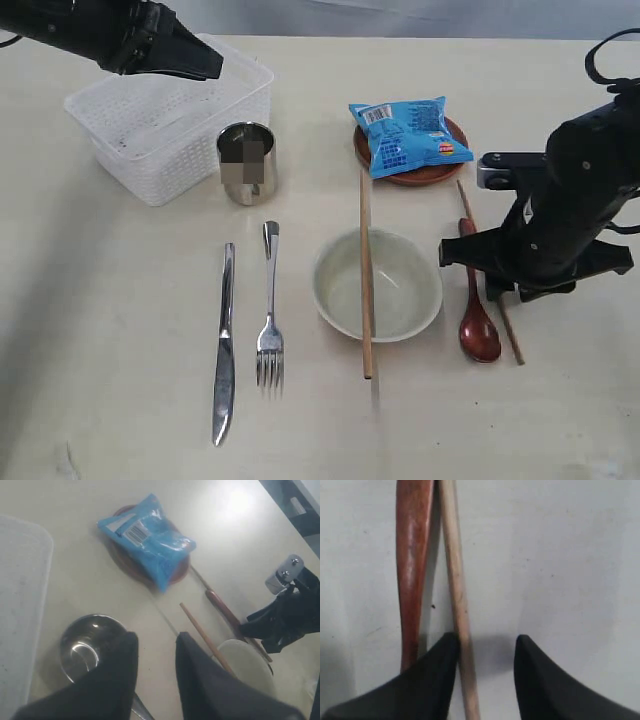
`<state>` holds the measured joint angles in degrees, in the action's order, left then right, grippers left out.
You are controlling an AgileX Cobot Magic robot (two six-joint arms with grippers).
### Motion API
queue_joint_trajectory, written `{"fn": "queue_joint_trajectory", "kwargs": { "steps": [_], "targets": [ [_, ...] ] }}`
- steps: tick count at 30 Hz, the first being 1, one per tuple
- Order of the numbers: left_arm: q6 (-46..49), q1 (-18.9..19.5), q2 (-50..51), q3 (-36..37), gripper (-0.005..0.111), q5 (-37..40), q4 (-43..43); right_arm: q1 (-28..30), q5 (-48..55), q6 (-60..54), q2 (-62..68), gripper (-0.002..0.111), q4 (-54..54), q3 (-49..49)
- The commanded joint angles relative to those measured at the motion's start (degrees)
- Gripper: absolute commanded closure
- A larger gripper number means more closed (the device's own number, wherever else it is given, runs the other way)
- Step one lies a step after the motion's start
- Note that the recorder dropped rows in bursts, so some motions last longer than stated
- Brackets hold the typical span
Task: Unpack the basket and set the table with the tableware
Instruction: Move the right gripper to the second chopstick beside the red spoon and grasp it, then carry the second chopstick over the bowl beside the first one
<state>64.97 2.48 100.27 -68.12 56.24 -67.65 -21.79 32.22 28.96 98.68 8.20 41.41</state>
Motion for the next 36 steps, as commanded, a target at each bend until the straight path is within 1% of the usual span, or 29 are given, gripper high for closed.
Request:
{"fn": "queue_joint_trajectory", "kwargs": {
  "steps": [1, 3, 7, 13, 20, 22, 26, 32, 36],
  "targets": [
    [0.1, 0.2, -0.1, 0.4, 0.081, 0.8, -0.5, 0.4, 1.3, 1.5, 0.0, 0.091, -0.2, -0.2],
    [0.1, 0.2, -0.1, 0.4, 0.081, 0.9, -0.5, 0.4, 0.9, 1.7, 0.0, 0.099, -0.2, -0.2],
    [0.1, 0.2, -0.1, 0.4, 0.081, 0.9, -0.5, 0.4, 1.0, 2.7, 0.0, 0.108, -0.2, -0.2],
    [0.1, 0.2, -0.1, 0.4, 0.081, 0.9, -0.5, 0.4, 1.4, 3.5, -0.7, 0.109, 0.7, 0.0],
    [0.2, 0.2, -0.1, 0.4, 0.081, 0.9, -0.5, 0.3, 15.2, 4.1, -8.3, 0.109, 2.3, 7.2],
    [0.2, 0.2, -0.1, 0.4, 0.081, 0.9, -0.5, -0.9, 17.1, 4.0, -11.1, 0.109, 1.6, 8.7],
    [0.2, 0.2, -0.1, 0.4, 0.081, 0.9, -0.5, -5.7, 16.1, 2.8, -15.1, 0.109, -2.8, 9.7],
    [0.6, 0.2, -0.1, 0.4, 0.081, 0.9, -0.5, -13.1, 12.5, 2.7, -14.6, 0.109, -8.6, 9.8],
    [0.6, 0.2, -0.1, 0.4, 0.081, 0.9, -0.5, -16.1, 9.4, 2.7, -12.6, 0.109, -11.3, 9.8]
  ]
}}
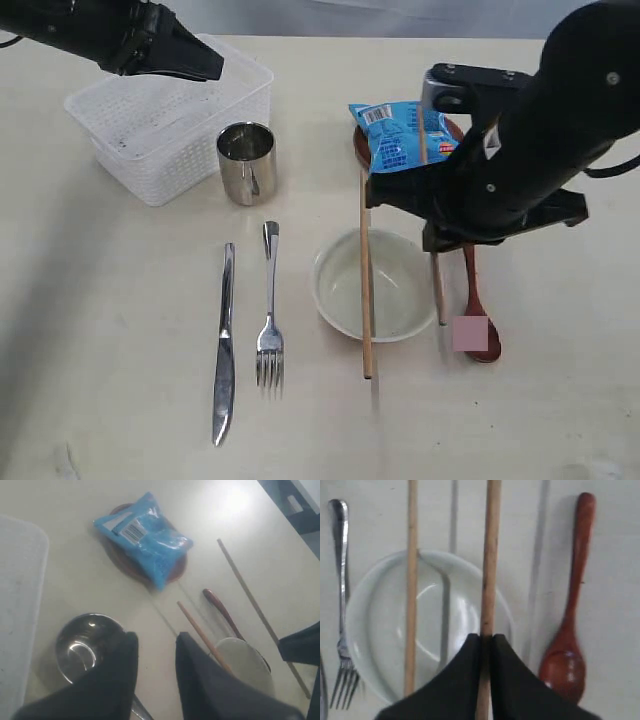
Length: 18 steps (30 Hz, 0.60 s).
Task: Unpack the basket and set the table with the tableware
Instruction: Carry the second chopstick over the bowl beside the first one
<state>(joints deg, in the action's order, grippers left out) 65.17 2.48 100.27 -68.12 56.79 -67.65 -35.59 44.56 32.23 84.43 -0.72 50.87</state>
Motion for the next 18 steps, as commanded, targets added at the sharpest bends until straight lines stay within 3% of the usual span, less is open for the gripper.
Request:
{"fn": "queue_joint_trajectory", "kwargs": {
  "steps": [1, 18],
  "targets": [
    [0.4, 0.2, -0.1, 0.4, 0.081, 0.3, -0.5, -2.8, -3.2, -0.5, 2.2, 0.109, -3.4, 0.4],
    [0.4, 0.2, -0.1, 0.4, 0.081, 0.3, -0.5, -4.5, -4.0, 1.0, 8.8, 0.108, -6.6, 0.4]
  ]
}}
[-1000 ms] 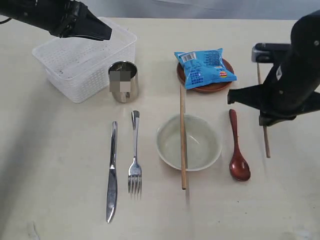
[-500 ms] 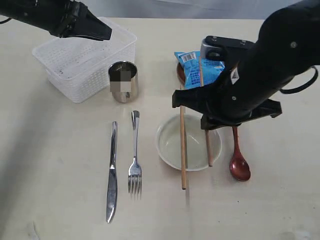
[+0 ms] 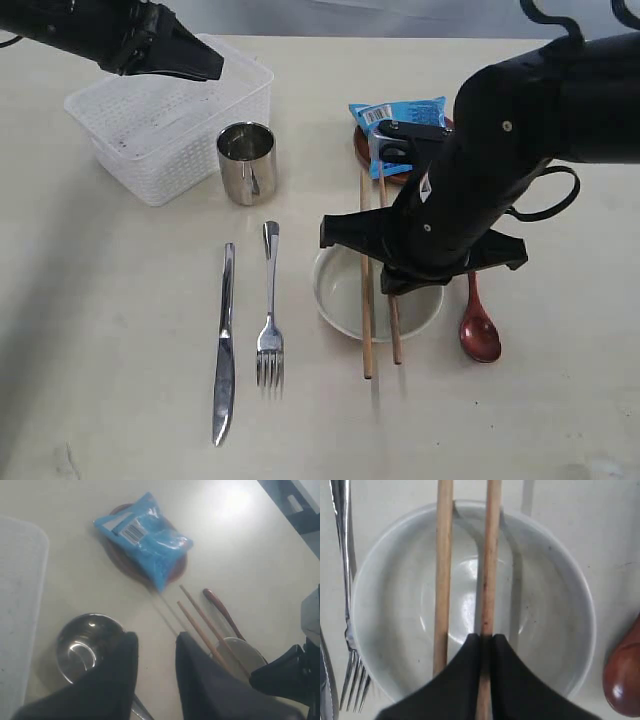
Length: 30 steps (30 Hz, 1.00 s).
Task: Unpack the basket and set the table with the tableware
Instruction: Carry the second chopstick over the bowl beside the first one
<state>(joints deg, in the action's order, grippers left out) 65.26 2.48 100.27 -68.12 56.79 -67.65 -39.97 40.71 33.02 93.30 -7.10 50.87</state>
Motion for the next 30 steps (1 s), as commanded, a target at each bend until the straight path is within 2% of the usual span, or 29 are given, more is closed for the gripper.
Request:
{"fn": "queue_joint_trajectory", "kwargs": {
  "steps": [1, 25, 26, 27, 29, 30],
  "targets": [
    [0.3, 0.2, -0.1, 0.4, 0.081, 0.3, -0.5, -0.2, 0.0, 0.2, 0.0, 0.108, -0.2, 0.4],
    [-0.1, 0.2, -0.1, 0.4, 0.081, 1.3, -0.5, -0.2, -1.5, -1.1, 0.0, 0.108, 3.9, 0.4],
    [-0.1, 0.2, -0.1, 0.4, 0.081, 1.4, -0.5, -0.2, -1.5, -1.1, 0.0, 0.107, 3.8, 0.4],
    [-0.1, 0.2, -0.1, 0.4, 0.081, 1.4, -0.5, -0.2, -1.6, -1.1, 0.0, 0.100, 3.8, 0.4],
    [0.0, 0.2, -0.1, 0.4, 0.081, 1.4, -0.5, -0.2, -1.6, -0.5, 0.0, 0.076, 3.8, 0.4],
    [0.0, 0.2, -0.1, 0.4, 0.081, 1.4, -0.5, -0.2, -1.6, -0.5, 0.0, 0.068, 3.8, 0.4]
  ]
}}
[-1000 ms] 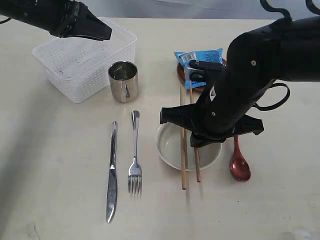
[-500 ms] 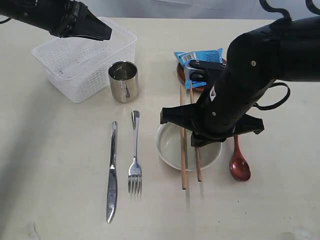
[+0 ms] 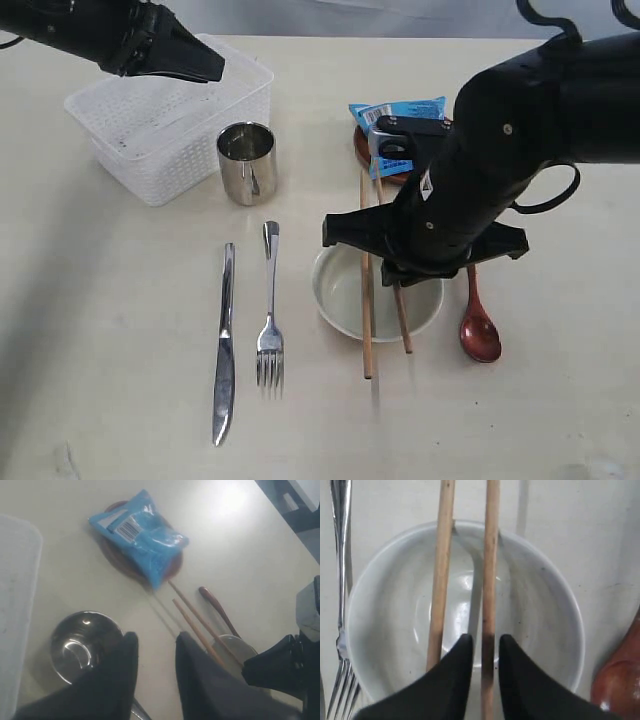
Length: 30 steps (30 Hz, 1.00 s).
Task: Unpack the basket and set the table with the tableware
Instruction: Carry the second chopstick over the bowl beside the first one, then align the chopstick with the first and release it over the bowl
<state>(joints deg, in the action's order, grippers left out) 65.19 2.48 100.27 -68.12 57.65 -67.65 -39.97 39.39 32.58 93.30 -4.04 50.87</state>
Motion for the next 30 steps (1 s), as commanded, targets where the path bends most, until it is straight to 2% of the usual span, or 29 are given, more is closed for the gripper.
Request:
{"fn": "queue_joint_trajectory", "kwargs": {
  "steps": [1, 9, 11, 12, 15, 28, 30],
  "targets": [
    [0.1, 0.2, -0.1, 0.4, 0.081, 0.5, -0.5, -0.2, -0.3, 0.6, 0.0, 0.065, 1.1, 0.4],
    [0.4, 0.2, -0.1, 0.4, 0.081, 0.8, -0.5, -0.2, -5.0, 0.0, -3.2, 0.067, 1.0, 0.5],
    [0.4, 0.2, -0.1, 0.4, 0.081, 0.8, -0.5, -0.2, -4.5, -1.2, -3.9, 0.063, 1.0, 1.0],
    [0.4, 0.2, -0.1, 0.4, 0.081, 0.8, -0.5, -0.2, -4.4, -2.2, -4.1, 0.054, 1.0, 1.4],
    [0.4, 0.2, -0.1, 0.4, 0.081, 0.8, -0.5, -0.2, -4.4, -2.6, -3.6, 0.044, 1.0, 1.4],
    [1.0, 0.2, -0.1, 0.4, 0.081, 0.8, -0.5, -0.2, -4.8, -2.3, 3.6, 0.044, 1.1, 1.3],
    [1.0, 0.2, -0.1, 0.4, 0.081, 0.8, -0.5, -0.2, -4.8, -1.6, 3.9, 0.049, 1.1, 1.3]
  ]
}}
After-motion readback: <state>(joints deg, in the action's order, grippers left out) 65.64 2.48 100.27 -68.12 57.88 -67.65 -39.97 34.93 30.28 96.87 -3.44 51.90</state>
